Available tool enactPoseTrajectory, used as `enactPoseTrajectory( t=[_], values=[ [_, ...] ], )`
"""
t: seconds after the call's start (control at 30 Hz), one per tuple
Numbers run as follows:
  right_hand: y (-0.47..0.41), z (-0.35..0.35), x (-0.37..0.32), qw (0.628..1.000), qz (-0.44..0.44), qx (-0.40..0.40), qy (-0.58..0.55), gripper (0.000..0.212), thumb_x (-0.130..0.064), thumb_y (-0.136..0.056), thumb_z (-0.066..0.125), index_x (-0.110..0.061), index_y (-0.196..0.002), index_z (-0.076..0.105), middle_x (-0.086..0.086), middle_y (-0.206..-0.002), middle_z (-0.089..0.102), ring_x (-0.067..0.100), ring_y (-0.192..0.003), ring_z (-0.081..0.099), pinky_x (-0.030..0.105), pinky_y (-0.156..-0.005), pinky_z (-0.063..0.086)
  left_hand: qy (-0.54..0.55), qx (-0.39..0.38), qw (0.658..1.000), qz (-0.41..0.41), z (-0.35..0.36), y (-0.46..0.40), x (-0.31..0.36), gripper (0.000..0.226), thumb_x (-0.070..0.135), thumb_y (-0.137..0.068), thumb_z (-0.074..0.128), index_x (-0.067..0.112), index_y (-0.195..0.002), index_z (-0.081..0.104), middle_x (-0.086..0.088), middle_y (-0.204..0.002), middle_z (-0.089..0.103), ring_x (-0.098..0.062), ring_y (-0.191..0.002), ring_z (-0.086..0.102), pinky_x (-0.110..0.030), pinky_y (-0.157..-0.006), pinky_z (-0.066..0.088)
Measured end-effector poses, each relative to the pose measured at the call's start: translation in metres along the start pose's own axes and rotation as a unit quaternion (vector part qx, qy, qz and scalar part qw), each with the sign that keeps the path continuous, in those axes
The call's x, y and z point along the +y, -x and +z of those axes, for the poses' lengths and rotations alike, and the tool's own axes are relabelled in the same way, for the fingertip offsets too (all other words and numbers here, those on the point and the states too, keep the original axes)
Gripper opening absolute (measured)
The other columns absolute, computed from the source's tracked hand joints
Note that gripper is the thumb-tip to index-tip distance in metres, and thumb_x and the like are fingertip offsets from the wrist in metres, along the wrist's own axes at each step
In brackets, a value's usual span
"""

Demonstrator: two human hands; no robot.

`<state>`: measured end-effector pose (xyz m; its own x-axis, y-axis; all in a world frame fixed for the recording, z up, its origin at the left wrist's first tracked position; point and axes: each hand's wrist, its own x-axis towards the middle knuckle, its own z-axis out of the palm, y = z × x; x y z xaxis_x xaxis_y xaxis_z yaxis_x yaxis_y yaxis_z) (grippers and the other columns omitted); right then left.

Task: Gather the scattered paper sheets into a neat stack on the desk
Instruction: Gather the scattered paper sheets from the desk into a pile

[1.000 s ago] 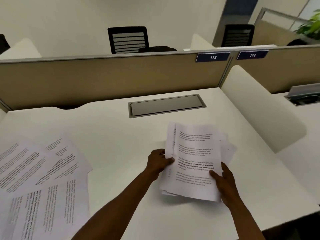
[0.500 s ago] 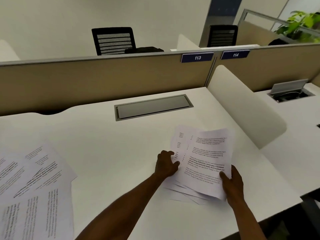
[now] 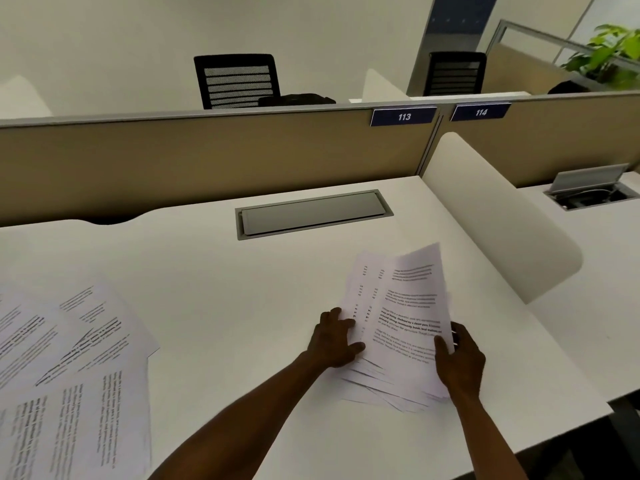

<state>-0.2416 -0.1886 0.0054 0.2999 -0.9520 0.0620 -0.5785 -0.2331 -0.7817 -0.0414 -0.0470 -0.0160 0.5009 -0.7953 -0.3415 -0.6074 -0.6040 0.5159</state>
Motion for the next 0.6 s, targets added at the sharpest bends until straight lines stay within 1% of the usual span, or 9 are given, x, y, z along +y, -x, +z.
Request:
enactPoseTrajectory(
  t=[0.1,0.17,0.2,0.27,0.3,0.37,0.43,0.5,0.6],
  values=[
    [-0.003,0.006,0.000,1.000,0.009,0.002,-0.009,0.035,-0.003,-0.085,0.065,-0.008,-0.119,0.061,0.014,-0.101,0.070,0.027,-0.081,0.064,0.031,-0.076,0.051,-0.001,-0.001,1.000,0.002,0.001,0.000,-0.001,0.073,0.055,-0.089,0.059,0.019,-0.150,0.038,-0.010,-0.163,0.017,-0.027,-0.149,0.015,-0.041,-0.121,0.023],
    [-0.006,0.013,0.006,1.000,0.021,0.001,-0.005,0.041,-0.002,-0.083,0.067,-0.007,-0.123,0.058,0.016,-0.104,0.071,0.032,-0.088,0.068,0.033,-0.080,0.052,0.003,-0.005,1.000,0.001,0.001,0.001,-0.001,0.076,0.055,-0.090,0.058,0.019,-0.152,0.033,-0.009,-0.164,0.014,-0.027,-0.150,0.013,-0.040,-0.122,0.021],
    [-0.008,0.017,0.010,0.999,0.035,-0.001,0.005,0.047,-0.002,-0.082,0.069,-0.007,-0.127,0.056,0.019,-0.109,0.070,0.036,-0.096,0.067,0.036,-0.084,0.053,0.005,-0.006,1.000,0.001,0.001,0.001,-0.001,0.078,0.054,-0.090,0.057,0.019,-0.154,0.029,-0.009,-0.164,0.013,-0.027,-0.151,0.011,-0.040,-0.122,0.020],
    [-0.012,0.023,0.015,0.997,0.056,-0.009,0.061,0.060,-0.008,-0.082,0.072,-0.005,-0.136,0.048,0.024,-0.122,0.063,0.040,-0.113,0.059,0.045,-0.095,0.048,0.012,-0.008,1.000,0.001,0.002,0.002,-0.002,0.081,0.054,-0.092,0.056,0.018,-0.156,0.022,-0.008,-0.165,0.011,-0.026,-0.152,0.009,-0.040,-0.123,0.017],
    [-0.014,0.025,0.017,0.994,0.058,-0.013,0.096,0.064,-0.012,-0.082,0.072,-0.004,-0.139,0.045,0.025,-0.126,0.059,0.042,-0.119,0.053,0.048,-0.097,0.045,0.016,-0.008,1.000,0.003,0.001,0.003,-0.002,0.081,0.053,-0.092,0.056,0.018,-0.156,0.020,-0.008,-0.165,0.011,-0.025,-0.152,0.008,-0.039,-0.124,0.016],
    [-0.016,0.027,0.018,0.988,0.057,-0.004,0.146,0.070,-0.018,-0.080,0.074,-0.002,-0.140,0.043,0.027,-0.127,0.054,0.045,-0.120,0.045,0.052,-0.096,0.043,0.029,-0.006,1.000,0.009,0.000,0.004,-0.004,0.081,0.052,-0.093,0.055,0.018,-0.157,0.018,-0.007,-0.165,0.012,-0.024,-0.153,0.008,-0.038,-0.124,0.015],
    [-0.017,0.031,0.020,0.983,0.048,0.015,0.178,0.072,-0.021,-0.077,0.076,-0.001,-0.139,0.044,0.029,-0.128,0.050,0.047,-0.118,0.043,0.056,-0.094,0.043,0.047,-0.005,0.999,0.013,-0.002,0.005,-0.007,0.081,0.051,-0.094,0.055,0.018,-0.157,0.018,-0.006,-0.165,0.013,-0.023,-0.153,0.009,-0.038,-0.124,0.014],
    [-0.015,0.035,0.020,0.980,0.035,0.031,0.195,0.070,-0.022,-0.076,0.076,-0.003,-0.137,0.046,0.027,-0.131,0.046,0.046,-0.120,0.041,0.058,-0.093,0.043,0.063,0.000,0.998,0.019,-0.004,0.008,-0.009,0.079,0.050,-0.094,0.056,0.019,-0.157,0.019,-0.005,-0.165,0.016,-0.022,-0.152,0.012,-0.036,-0.124,0.014],
    [-0.009,0.046,0.009,0.984,0.001,0.053,0.169,0.059,-0.018,-0.078,0.074,-0.006,-0.132,0.052,0.024,-0.132,0.046,0.045,-0.121,0.039,0.059,-0.091,0.043,0.097,0.031,0.994,0.030,-0.007,0.015,-0.014,0.073,0.045,-0.095,0.057,0.021,-0.156,0.024,-0.005,-0.164,0.021,-0.021,-0.152,0.016,-0.033,-0.123,0.014]
  ],
)
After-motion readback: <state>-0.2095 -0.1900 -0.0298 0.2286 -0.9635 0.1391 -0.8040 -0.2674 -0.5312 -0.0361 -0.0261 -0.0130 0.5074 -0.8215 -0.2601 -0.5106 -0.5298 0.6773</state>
